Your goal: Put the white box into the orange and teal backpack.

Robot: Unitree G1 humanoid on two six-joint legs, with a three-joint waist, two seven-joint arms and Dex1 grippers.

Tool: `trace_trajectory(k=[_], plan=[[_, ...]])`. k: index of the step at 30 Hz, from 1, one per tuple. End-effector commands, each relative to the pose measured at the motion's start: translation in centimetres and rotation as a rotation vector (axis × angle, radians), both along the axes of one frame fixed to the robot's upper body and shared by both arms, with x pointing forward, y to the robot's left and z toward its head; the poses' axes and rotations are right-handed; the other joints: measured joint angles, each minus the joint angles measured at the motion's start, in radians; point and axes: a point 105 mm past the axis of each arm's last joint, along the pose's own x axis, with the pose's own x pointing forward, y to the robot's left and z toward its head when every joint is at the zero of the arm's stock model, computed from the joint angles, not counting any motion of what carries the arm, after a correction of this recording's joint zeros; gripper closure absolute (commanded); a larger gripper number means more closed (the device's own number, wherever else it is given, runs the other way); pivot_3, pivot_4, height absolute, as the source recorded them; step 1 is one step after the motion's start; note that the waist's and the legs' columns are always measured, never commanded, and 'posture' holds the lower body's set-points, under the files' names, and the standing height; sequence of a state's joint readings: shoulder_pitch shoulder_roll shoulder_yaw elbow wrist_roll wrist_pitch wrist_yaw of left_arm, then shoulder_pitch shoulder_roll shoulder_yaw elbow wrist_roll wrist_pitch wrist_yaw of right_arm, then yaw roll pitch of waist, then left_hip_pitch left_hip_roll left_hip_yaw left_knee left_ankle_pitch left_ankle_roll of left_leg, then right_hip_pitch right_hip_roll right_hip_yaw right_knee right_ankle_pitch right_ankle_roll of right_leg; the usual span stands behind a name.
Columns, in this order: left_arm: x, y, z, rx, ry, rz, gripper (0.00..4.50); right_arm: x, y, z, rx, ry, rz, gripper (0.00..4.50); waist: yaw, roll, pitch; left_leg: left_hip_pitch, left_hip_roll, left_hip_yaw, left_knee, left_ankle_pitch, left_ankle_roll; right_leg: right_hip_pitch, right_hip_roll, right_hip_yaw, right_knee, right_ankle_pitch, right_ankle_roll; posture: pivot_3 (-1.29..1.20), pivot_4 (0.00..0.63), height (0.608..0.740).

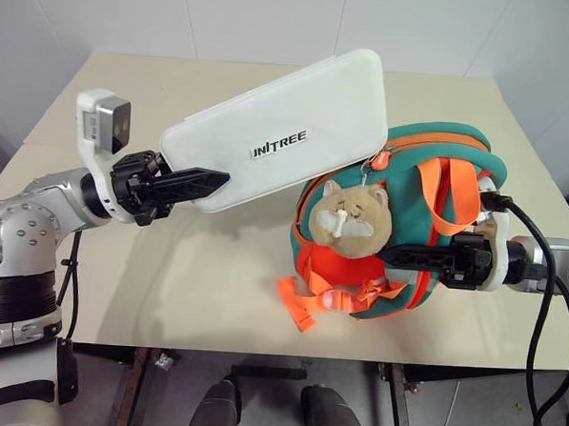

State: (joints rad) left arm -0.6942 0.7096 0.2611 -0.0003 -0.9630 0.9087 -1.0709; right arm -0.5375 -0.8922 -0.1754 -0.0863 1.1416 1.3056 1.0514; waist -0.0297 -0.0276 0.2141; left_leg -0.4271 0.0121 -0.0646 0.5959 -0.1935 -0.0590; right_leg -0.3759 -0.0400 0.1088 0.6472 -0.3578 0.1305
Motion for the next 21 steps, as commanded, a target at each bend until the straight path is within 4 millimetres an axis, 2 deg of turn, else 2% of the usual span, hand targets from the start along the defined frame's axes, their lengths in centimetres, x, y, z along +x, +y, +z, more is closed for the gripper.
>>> trace_trajectory(k=[1, 8, 17, 21], plan=[[0.5, -0.2, 0.3, 0.060, -0.083, 0.032, 3.14, -0.5, 0.2, 1.0, 0.019, -0.054, 0.011, 4.46, 0.000, 0.000, 0.000, 0.000, 0.000, 0.000, 0.000, 0.000, 0.000, 0.000, 0.000, 0.000, 0.000, 0.000, 0.000, 0.00, 0.150, 0.740], [0.0, 0.5, -1.3, 0.234, -0.085, -0.012, 3.14, -0.6, 0.0, 1.0, 0.023, -0.056, -0.007, 4.46, -0.002, 0.000, 0.000, 0.000, 0.000, 0.000, -0.001, 0.000, 0.000, 0.000, 0.000, 0.000, -0.001, 0.000, 0.000, 0.00, 0.150, 0.740], [0.3, 3.8, -2.6, 0.411, -0.054, 0.055, 3.14, -0.5, 0.1, 0.6, 0.035, -0.057, -0.015, 4.46, -0.002, 0.000, 0.000, 0.000, 0.000, 0.000, -0.002, 0.000, 0.000, 0.000, 0.000, 0.000, -0.001, 0.000, 0.000, 0.00, 0.150, 0.740], [0.4, 3.6, -3.4, 0.461, -0.060, 0.038, 3.14, -0.4, 0.2, 0.6, 0.040, -0.058, -0.017, 4.46, -0.001, 0.000, 0.000, 0.000, 0.000, 0.000, -0.003, 0.000, 0.000, 0.000, 0.000, 0.000, -0.001, 0.000, -0.001, 0.00, 0.150, 0.740]])
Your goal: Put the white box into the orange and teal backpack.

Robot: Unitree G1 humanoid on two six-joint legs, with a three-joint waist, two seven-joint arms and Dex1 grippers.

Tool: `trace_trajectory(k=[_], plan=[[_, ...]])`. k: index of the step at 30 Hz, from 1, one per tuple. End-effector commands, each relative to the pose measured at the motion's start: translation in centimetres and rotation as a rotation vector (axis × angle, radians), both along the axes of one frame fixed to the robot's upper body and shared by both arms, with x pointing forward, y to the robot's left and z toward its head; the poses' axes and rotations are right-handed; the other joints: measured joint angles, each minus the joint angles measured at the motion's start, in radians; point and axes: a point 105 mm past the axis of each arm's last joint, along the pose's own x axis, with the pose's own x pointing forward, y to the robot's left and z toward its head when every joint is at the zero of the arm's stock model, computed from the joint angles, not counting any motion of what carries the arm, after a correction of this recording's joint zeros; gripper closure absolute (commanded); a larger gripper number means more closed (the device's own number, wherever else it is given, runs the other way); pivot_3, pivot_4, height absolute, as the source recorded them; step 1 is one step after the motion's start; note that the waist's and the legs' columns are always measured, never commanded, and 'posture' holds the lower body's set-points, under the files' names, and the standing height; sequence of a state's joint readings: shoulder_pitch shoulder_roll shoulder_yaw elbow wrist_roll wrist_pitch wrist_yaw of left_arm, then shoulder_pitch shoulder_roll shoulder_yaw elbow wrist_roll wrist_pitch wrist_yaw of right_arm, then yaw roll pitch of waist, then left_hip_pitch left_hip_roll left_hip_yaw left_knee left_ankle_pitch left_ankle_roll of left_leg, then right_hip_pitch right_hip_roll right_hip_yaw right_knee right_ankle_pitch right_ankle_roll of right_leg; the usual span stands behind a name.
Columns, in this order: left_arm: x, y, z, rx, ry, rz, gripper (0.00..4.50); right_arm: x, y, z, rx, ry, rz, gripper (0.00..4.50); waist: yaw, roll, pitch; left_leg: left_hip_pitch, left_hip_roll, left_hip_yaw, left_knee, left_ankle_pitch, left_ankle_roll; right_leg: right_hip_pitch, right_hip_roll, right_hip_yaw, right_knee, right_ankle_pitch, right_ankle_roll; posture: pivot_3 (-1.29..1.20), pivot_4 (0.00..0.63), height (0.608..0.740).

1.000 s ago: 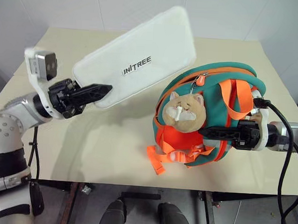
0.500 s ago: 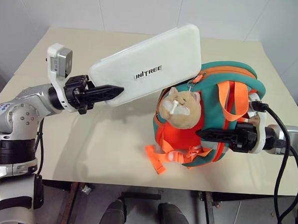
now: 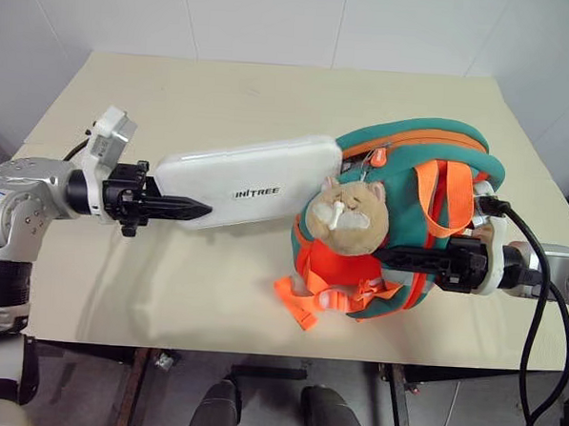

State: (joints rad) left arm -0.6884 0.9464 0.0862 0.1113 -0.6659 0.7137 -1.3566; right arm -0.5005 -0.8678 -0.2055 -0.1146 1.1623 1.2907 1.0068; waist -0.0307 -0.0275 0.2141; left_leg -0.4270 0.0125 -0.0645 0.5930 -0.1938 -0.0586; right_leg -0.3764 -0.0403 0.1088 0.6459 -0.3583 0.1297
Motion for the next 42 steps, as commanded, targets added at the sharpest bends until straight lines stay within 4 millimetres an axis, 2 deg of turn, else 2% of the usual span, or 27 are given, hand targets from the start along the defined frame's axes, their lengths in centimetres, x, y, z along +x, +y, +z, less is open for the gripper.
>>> trace_trajectory(k=[1, 4, 8, 13, 15, 19, 24, 27, 32, 36, 38, 42], plan=[[0.0, -0.2, -0.4, 0.057, -0.018, -0.015, 3.14, -0.2, 0.1, 0.9, 0.025, -0.044, 0.007, 4.46, 0.000, 0.000, 0.000, 0.000, 0.000, 0.000, 0.000, 0.000, 0.000, 0.000, 0.000, 0.000, 0.000, 0.000, 0.000, 0.00, 0.150, 0.740], [-0.1, -0.9, -0.5, 0.072, -0.024, -0.051, 3.14, -0.2, 0.2, 0.8, 0.026, -0.045, 0.008, 4.46, 0.001, 0.000, 0.000, 0.000, 0.000, 0.000, 0.000, 0.000, 0.000, 0.000, 0.000, 0.000, 0.000, 0.000, 0.000, 0.00, 0.150, 0.740], [0.4, -3.8, -0.1, 0.116, -0.058, -0.159, 3.14, -0.1, 0.4, 0.8, 0.024, -0.043, 0.016, 4.46, 0.007, 0.000, 0.000, -0.001, -0.001, -0.001, 0.001, 0.000, 0.000, 0.000, 0.000, -0.001, 0.001, 0.000, 0.000, 0.00, 0.150, 0.740], [1.6, -6.1, 0.2, 0.206, -0.076, -0.237, 3.14, 0.0, 0.5, 0.7, 0.021, -0.043, 0.022, 4.46, 0.001, 0.000, 0.000, -0.002, -0.001, -0.001, 0.002, 0.000, 0.000, 0.000, 0.000, -0.001, 0.000, 0.001, 0.001, 0.00, 0.150, 0.740], [2.2, -7.6, 0.2, 0.242, -0.089, -0.278, 3.14, 0.2, 0.5, 0.8, 0.023, -0.049, 0.020, 4.46, -0.001, 0.000, 0.000, -0.001, 0.000, 0.000, 0.002, 0.000, 0.000, 0.000, 0.001, -0.001, 0.001, 0.000, 0.001, 0.00, 0.150, 0.740], [2.8, -10.8, 0.2, 0.267, -0.110, -0.335, 3.14, 0.3, 0.6, 0.8, 0.025, -0.055, 0.021, 4.46, 0.002, 0.000, 0.000, -0.002, 0.000, -0.001, 0.003, 0.000, 0.000, 0.000, 0.001, -0.001, 0.001, 0.000, 0.001, 0.00, 0.150, 0.740], [2.4, -16.9, 0.5, 0.217, -0.139, -0.401, 3.14, 0.3, 0.6, 0.7, 0.025, -0.059, 0.019, 4.46, 0.008, 0.000, 0.000, -0.003, -0.001, -0.002, 0.006, 0.000, 0.001, 0.000, 0.001, -0.001, 0.004, 0.000, 0.001, 0.00, 0.150, 0.740], [1.8, -20.3, -0.5, 0.221, -0.170, -0.433, 3.14, 0.3, 0.8, 0.6, 0.028, -0.064, 0.015, 4.46, 0.012, 0.000, 0.000, -0.005, -0.002, -0.003, 0.012, -0.001, 0.002, 0.001, 0.000, -0.001, 0.006, 0.000, 0.003, 0.00, 0.150, 0.740], [0.7, -22.9, -1.6, 0.220, -0.184, -0.473, 3.14, 0.2, 0.9, 0.6, 0.032, -0.071, 0.014, 4.46, 0.007, 0.000, 0.000, -0.007, -0.003, -0.003, 0.018, -0.001, 0.003, 0.001, 0.000, -0.001, 0.008, 0.001, 0.005, 0.00, 0.150, 0.740], [0.7, -23.4, -2.1, 0.191, -0.174, -0.462, 3.14, 0.2, 0.9, 0.5, 0.037, -0.074, 0.008, 4.46, 0.008, 0.000, 0.000, -0.006, -0.003, -0.004, 0.019, -0.001, 0.003, 0.001, 0.000, -0.001, 0.008, 0.001, 0.005, 0.00, 0.150, 0.740], [1.1, -23.2, -2.2, 0.179, -0.163, -0.436, 2.43, 0.2, 0.9, 0.4, 0.038, -0.073, 0.006, 4.46, 0.010, 0.000, 0.000, -0.007, -0.003, -0.004, 0.019, -0.001, 0.003, 0.002, 0.000, -0.001, 0.008, 0.001, 0.005, 0.00, 0.150, 0.740], [1.3, -22.7, -1.5, 0.124, -0.159, -0.404, 1.32, 0.2, 1.0, 0.3, 0.040, -0.073, 0.005, 4.46, 0.008, 0.000, 0.000, -0.008, -0.004, -0.004, 0.019, -0.002, 0.003, 0.001, 0.000, -0.002, 0.007, 0.002, 0.005, 0.00, 0.150, 0.740]])
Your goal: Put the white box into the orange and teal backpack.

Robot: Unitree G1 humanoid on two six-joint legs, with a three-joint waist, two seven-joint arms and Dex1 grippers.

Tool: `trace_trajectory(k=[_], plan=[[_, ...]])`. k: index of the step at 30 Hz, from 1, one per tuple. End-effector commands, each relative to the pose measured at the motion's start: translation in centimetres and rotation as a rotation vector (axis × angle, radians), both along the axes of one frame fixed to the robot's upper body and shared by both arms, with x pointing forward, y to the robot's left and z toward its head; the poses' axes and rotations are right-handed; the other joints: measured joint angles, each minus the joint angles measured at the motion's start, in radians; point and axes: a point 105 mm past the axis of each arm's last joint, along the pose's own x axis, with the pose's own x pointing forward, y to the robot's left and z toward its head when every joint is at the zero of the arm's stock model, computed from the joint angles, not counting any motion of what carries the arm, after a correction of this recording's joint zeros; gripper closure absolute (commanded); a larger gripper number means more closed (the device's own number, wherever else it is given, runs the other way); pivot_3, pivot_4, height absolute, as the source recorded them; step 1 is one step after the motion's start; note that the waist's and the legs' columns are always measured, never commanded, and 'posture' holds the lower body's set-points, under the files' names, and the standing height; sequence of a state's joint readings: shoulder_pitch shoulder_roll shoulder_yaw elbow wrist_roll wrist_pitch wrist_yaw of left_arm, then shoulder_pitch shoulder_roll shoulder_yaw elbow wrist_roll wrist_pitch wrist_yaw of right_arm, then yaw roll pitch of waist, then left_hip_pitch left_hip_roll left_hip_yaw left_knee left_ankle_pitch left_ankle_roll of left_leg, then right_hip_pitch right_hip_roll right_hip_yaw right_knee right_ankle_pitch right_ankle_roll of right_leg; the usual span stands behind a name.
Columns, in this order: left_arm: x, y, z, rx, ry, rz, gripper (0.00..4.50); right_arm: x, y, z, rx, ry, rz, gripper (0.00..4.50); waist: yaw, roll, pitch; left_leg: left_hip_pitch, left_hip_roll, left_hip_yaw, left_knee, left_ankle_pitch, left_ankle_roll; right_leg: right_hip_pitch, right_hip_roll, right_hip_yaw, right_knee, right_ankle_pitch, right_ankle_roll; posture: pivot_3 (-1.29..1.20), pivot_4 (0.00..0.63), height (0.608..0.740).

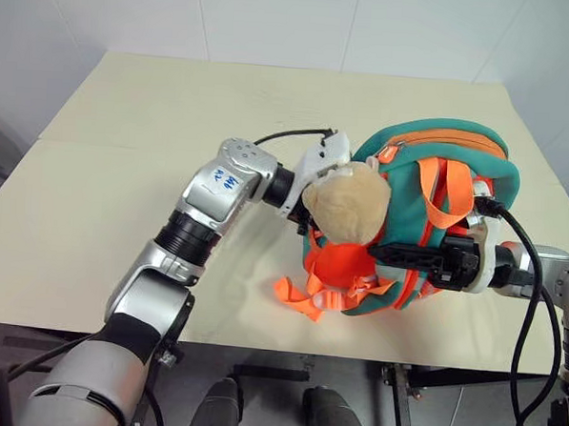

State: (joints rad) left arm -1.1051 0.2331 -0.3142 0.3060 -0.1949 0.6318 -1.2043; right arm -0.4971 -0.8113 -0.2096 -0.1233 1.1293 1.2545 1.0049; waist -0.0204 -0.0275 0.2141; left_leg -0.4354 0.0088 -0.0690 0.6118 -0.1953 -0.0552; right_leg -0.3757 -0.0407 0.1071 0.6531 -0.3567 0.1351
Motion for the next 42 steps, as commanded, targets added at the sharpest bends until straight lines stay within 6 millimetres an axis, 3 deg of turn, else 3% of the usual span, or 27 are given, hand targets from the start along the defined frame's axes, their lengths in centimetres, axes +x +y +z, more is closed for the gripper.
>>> trace_trajectory(k=[1, 5, 11, 16, 22, 29, 33, 42], plan=[[-1.6, -0.3, 1.5, -0.070, -0.006, -0.080, 1.08, -0.2, 0.3, 0.6, 0.009, -0.039, 0.007, 4.46, -0.004, 0.000, 0.000, 0.000, 0.000, 0.000, 0.000, 0.000, 0.000, -0.001, 0.000, 0.000, 0.000, 0.000, 0.000, 0.00, 0.150, 0.740], [-1.2, 3.4, 2.6, -0.089, -0.012, -0.043, 0.07, 0.0, 0.3, 0.5, 0.009, -0.040, 0.004, 4.46, -0.016, 0.000, 0.000, 0.000, 0.001, 0.000, -0.001, 0.000, 0.000, -0.001, 0.001, 0.000, 0.001, 0.000, 0.000, 0.00, 0.150, 0.740], [-1.5, 9.5, 4.0, -0.099, -0.035, -0.009, 0.03, 0.3, 0.4, 0.5, 0.013, -0.043, 0.002, 4.46, -0.019, 0.001, 0.000, 0.001, 0.002, 0.000, -0.001, 0.000, 0.000, -0.001, 0.002, 0.000, 0.002, 0.000, -0.001, 0.00, 0.150, 0.740], [-3.1, 12.1, 4.9, -0.139, -0.052, -0.019, 0.03, 0.4, 0.5, 0.4, 0.015, -0.043, 0.003, 4.46, -0.011, 0.001, 0.000, 0.001, 0.002, 0.000, -0.001, 0.000, 0.000, -0.001, 0.000, 0.000, 0.001, 0.000, -0.001, 0.00, 0.150, 0.740], [-5.8, 11.5, 5.5, -0.232, -0.029, -0.074, 0.03, 0.6, 0.6, 0.3, 0.017, -0.043, 0.007, 4.46, -0.010, 0.001, 0.000, 0.000, 0.003, 0.000, -0.001, 0.000, 0.000, -0.001, 0.000, -0.001, 0.001, 0.000, -0.001, 0.00, 0.150, 0.740], [-2.6, 10.5, 5.1, -0.275, -0.109, 0.117, 0.03, 0.6, 0.6, 0.4, 0.017, -0.043, 0.015, 4.46, -0.009, 0.001, 0.000, 0.002, 0.002, 0.000, 0.000, 0.000, 0.000, 0.000, 0.001, -0.001, 0.002, 0.000, -0.001, 0.00, 0.150, 0.740], [-2.2, 10.1, 5.0, -0.282, -0.095, 0.160, 0.03, 0.4, 0.5, 0.5, 0.016, -0.044, 0.016, 4.46, -0.009, 0.001, 0.000, 0.002, 0.002, 0.000, 0.000, 0.000, 0.000, 0.000, 0.001, -0.001, 0.002, 0.000, -0.001, 0.00, 0.150, 0.740], [-0.9, 12.4, 4.5, -0.211, -0.054, 0.411, 0.03, -0.1, -0.1, 0.1, 0.021, -0.036, -0.013, 4.46, -0.010, 0.001, 0.000, 0.001, 0.002, 0.000, 0.000, 0.000, 0.000, 0.000, 0.001, -0.001, 0.001, 0.000, -0.001, 0.00, 0.150, 0.740]])
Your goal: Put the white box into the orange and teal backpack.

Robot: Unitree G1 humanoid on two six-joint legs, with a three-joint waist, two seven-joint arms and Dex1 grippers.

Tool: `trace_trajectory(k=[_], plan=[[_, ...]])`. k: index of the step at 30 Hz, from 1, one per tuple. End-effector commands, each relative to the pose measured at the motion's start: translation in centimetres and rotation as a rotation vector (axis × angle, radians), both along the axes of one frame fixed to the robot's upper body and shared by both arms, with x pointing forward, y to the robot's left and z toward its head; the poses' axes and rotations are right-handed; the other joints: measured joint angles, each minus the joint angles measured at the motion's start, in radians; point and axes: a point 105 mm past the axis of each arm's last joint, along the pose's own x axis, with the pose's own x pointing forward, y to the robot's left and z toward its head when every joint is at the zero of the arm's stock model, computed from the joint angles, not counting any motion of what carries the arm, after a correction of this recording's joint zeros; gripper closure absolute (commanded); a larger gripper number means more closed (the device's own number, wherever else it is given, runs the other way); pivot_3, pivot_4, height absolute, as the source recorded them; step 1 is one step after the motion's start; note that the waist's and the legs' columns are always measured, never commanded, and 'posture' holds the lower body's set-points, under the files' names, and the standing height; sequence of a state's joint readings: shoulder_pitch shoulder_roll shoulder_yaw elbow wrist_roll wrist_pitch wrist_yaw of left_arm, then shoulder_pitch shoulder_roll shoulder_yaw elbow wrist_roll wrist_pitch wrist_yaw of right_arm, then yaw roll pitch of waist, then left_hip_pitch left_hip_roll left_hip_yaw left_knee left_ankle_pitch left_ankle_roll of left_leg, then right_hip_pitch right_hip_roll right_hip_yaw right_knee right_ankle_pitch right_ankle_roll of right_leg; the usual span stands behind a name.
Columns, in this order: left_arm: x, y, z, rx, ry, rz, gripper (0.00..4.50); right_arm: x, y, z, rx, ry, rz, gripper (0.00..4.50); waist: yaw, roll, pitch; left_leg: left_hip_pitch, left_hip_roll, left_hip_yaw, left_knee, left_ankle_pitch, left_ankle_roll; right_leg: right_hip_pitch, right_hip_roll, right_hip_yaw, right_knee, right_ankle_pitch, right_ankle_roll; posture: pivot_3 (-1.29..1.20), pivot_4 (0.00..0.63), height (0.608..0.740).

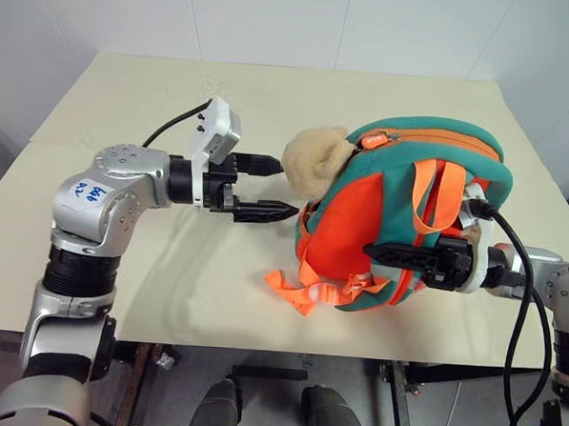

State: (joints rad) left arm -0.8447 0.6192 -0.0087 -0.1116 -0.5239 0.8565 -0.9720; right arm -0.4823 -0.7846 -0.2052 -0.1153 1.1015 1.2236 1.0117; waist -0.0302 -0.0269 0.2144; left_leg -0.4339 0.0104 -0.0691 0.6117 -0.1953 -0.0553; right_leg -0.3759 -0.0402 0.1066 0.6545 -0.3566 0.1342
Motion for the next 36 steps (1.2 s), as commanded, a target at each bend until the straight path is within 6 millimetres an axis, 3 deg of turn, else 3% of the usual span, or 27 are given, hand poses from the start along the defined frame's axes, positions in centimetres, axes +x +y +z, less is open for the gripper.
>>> trace_trajectory(k=[1, 9, 12, 18, 21, 29, 33, 36], plan=[[-0.5, 0.5, 0.9, -0.010, -0.024, 0.027, 0.03, -0.4, -0.1, 0.7, 0.006, -0.031, -0.001, 4.46, 0.000, 0.000, 0.000, 0.000, 0.000, 0.000, 0.000, 0.000, 0.000, 0.000, 0.000, 0.000, 0.000, 0.000, 0.000, 0.00, 0.150, 0.740], [-1.7, -0.8, 2.9, -0.175, -0.025, -0.108, 0.03, -0.4, 0.2, 0.4, 0.013, -0.025, 0.000, 4.46, 0.001, 0.000, 0.000, 0.000, 0.000, 0.000, 0.000, 0.000, 0.000, 0.000, 0.000, 0.000, 0.000, 0.000, 0.000, 0.00, 0.150, 0.740], [-2.0, -1.3, 2.4, -0.179, 0.006, -0.150, 0.03, -0.4, 0.2, 0.3, 0.013, -0.024, -0.001, 4.46, -0.001, 0.000, 0.000, 0.000, 0.000, 0.000, 0.000, 0.000, 0.000, 0.000, 0.000, 0.000, 0.000, 0.000, 0.000, 0.00, 0.150, 0.740], [0.5, -2.3, 1.4, -0.174, 0.033, -0.054, 0.03, -0.4, 0.2, 0.2, 0.015, -0.023, -0.002, 4.46, 0.002, 0.000, 0.000, 0.000, 0.000, 0.000, 0.001, 0.000, 0.000, 0.000, 0.000, 0.000, 0.000, 0.000, 0.000, 0.00, 0.150, 0.740], [1.8, -3.7, 1.3, -0.212, 0.050, 0.000, 0.03, -0.4, 0.3, 0.3, 0.019, -0.026, -0.003, 4.46, 0.003, 0.000, 0.000, 0.000, 0.000, 0.000, 0.001, 0.000, 0.000, 0.000, 0.000, 0.000, 0.000, 0.000, 0.000, 0.00, 0.150, 0.740], [0.9, -5.0, 0.9, -0.230, 0.063, -0.043, 2.35, -0.5, 0.3, 0.2, 0.023, -0.031, -0.014, 4.46, 0.002, 0.000, 0.000, 0.000, 0.000, 0.000, 0.000, 0.000, 0.000, 0.000, 0.000, 0.000, 0.000, 0.000, 0.000, 0.00, 0.150, 0.740], [-0.1, -3.5, 0.9, -0.237, 0.074, -0.080, 3.31, -0.5, 0.3, 0.2, 0.024, -0.031, -0.018, 4.46, 0.000, 0.000, 0.000, 0.000, 0.000, 0.000, 0.001, 0.000, 0.000, 0.000, 0.000, 0.000, 0.000, 0.000, 0.000, 0.00, 0.150, 0.740], [-0.3, -1.3, 0.4, -0.198, 0.041, -0.070, 3.82, -0.5, 0.3, 0.1, 0.025, -0.029, -0.020, 4.46, -0.002, 0.000, 0.000, 0.001, 0.000, 0.000, -0.001, 0.000, 0.000, 0.000, 0.001, 0.000, 0.000, 0.000, 0.000, 0.00, 0.150, 0.740]])
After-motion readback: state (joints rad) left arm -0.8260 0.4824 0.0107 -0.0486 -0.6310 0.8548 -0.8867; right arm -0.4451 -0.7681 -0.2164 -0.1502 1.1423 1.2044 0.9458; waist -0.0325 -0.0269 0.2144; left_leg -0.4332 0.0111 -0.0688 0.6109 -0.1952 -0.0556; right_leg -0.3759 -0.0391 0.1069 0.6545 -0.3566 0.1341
